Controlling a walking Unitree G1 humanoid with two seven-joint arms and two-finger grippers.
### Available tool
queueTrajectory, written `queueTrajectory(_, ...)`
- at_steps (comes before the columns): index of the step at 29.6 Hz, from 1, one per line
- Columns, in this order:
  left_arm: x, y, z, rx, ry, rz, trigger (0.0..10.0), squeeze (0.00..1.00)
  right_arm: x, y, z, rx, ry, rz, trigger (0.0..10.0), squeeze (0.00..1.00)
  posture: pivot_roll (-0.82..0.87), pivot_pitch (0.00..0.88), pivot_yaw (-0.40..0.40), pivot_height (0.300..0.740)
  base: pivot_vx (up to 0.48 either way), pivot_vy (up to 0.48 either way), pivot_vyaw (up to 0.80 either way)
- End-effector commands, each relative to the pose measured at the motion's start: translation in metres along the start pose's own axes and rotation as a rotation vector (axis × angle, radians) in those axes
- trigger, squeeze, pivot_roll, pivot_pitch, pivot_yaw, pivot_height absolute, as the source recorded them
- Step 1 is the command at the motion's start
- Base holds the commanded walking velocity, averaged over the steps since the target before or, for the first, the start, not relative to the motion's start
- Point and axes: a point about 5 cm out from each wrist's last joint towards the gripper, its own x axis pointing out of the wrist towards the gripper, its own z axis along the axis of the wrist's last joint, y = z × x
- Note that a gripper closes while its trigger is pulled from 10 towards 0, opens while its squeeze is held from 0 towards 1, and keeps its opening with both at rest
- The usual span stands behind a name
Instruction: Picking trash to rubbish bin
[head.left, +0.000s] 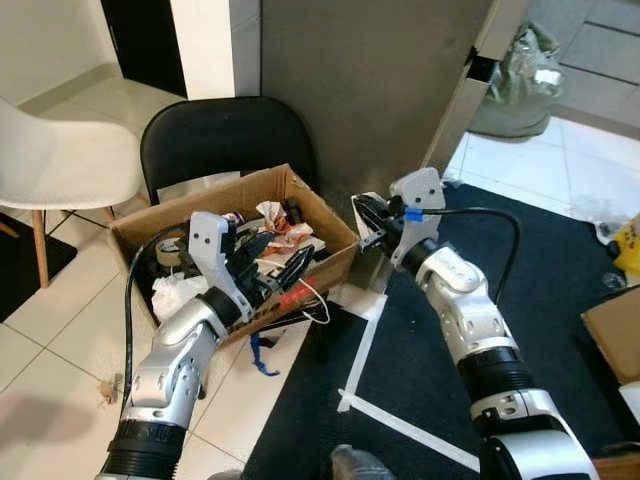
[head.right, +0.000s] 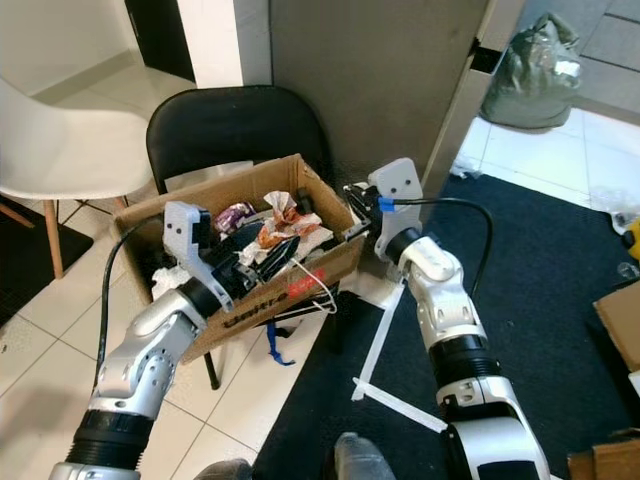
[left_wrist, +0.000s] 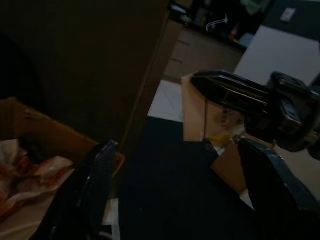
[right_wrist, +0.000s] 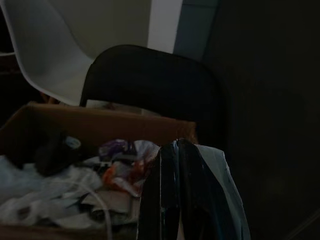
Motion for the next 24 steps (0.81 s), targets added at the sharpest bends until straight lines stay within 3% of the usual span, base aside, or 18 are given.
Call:
queueTrajectory(1, -0.001, -0.001, -0.003, -0.003, 0.008, -0.007, 10.0, 0.0, -0.001, 0.002, 0.001, -0.019, -0.002, 0.027, 10.0, 0.0, -0.03, 0.0, -0.04, 0.74, 0.394, 0.0, 0.0)
queueTrajectory(3, -0.001, 0.0, -0.003, -0.003, 0.008, -0.008, 10.0, 0.0, -0.001, 0.002, 0.001, -0.022, -0.003, 0.032, 10.0, 0.0, -0.03, 0.0, -0.04, 0.74, 0.394, 0.0, 0.0)
queueTrajectory(11, -0.001, 0.0, -0.002, 0.0, 0.006, -0.005, 10.0, 0.0, -0.001, 0.006, 0.002, -0.048, 0.011, 0.069, 10.0, 0.0, -0.03, 0.0, -0.037, 0.74, 0.383, 0.0, 0.8)
queueTrajectory(18, -0.007, -0.002, -0.002, -0.012, 0.026, -0.02, 10.0, 0.0, 0.005, 0.005, 0.01, -0.109, 0.026, 0.049, 10.0, 0.0, -0.02, 0.0, -0.035, 0.74, 0.0, 0.0, 0.23)
queueTrajectory(20, -0.02, -0.006, -0.006, -0.049, 0.096, -0.081, 10.0, 0.0, 0.012, 0.0, 0.021, -0.218, 0.051, 0.019, 10.0, 0.0, -0.02, 0.0, -0.036, 0.74, 0.0, 0.0, 0.0)
queueTrajectory(24, -0.029, -0.01, -0.007, -0.056, 0.136, -0.118, 10.0, 0.0, 0.019, 0.0, 0.03, -0.301, 0.048, 0.021, 10.0, 0.0, -0.01, 0.0, -0.039, 0.74, 0.0, 0.0, 0.0)
